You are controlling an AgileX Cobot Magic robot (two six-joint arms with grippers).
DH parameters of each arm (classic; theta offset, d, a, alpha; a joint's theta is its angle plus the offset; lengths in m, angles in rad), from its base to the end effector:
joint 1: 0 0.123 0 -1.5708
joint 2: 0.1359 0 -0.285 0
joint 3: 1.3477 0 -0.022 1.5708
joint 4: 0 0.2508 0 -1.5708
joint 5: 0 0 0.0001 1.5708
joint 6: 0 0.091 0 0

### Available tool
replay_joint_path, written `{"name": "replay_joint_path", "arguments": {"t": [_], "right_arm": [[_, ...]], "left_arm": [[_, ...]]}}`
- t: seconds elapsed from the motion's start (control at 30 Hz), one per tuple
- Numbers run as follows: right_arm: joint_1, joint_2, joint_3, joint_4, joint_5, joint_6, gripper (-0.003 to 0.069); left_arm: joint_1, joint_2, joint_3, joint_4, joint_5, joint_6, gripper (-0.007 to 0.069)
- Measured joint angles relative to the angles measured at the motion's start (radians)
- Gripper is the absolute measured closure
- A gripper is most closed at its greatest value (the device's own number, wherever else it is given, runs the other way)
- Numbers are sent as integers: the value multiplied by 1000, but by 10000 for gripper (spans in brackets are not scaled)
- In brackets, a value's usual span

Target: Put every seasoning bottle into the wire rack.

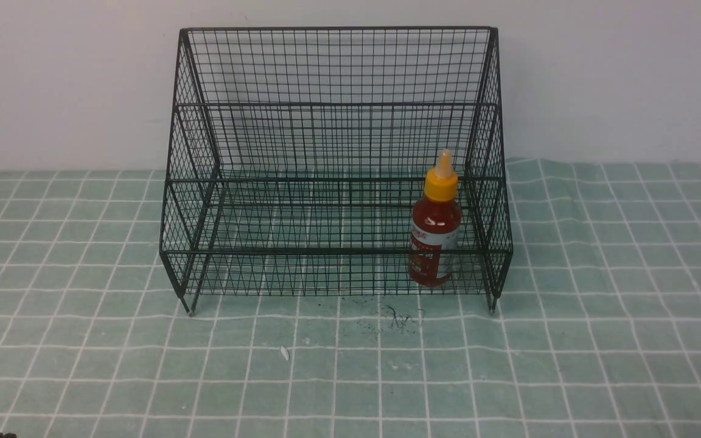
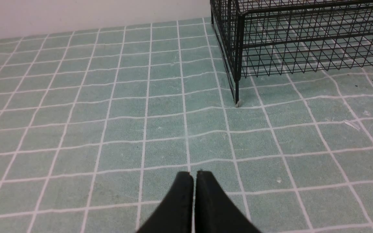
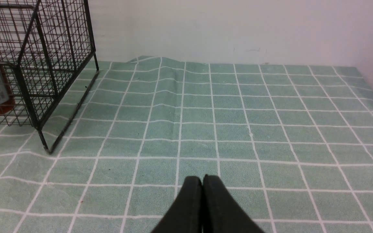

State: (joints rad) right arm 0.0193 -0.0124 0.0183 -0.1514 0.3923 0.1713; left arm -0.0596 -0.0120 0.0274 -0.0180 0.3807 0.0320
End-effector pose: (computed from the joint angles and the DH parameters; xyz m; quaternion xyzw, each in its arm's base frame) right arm 0.0520 -0.0043 0.1729 0.0219 0.8064 -0.0083 0.5908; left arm 0.0523 -0.0037 0.1704 0.0322 0.8068 -0.0158 0.5897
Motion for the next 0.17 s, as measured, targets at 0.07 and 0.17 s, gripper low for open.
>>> {"name": "replay_joint_path", "arguments": {"t": [0.07, 0.17], "right_arm": [[0, 0, 0, 0, 0, -1, 673], [0, 0, 0, 0, 0, -3, 673]], "left_arm": [[0, 0, 0, 0, 0, 0, 631], [0, 0, 0, 0, 0, 0, 631]]}}
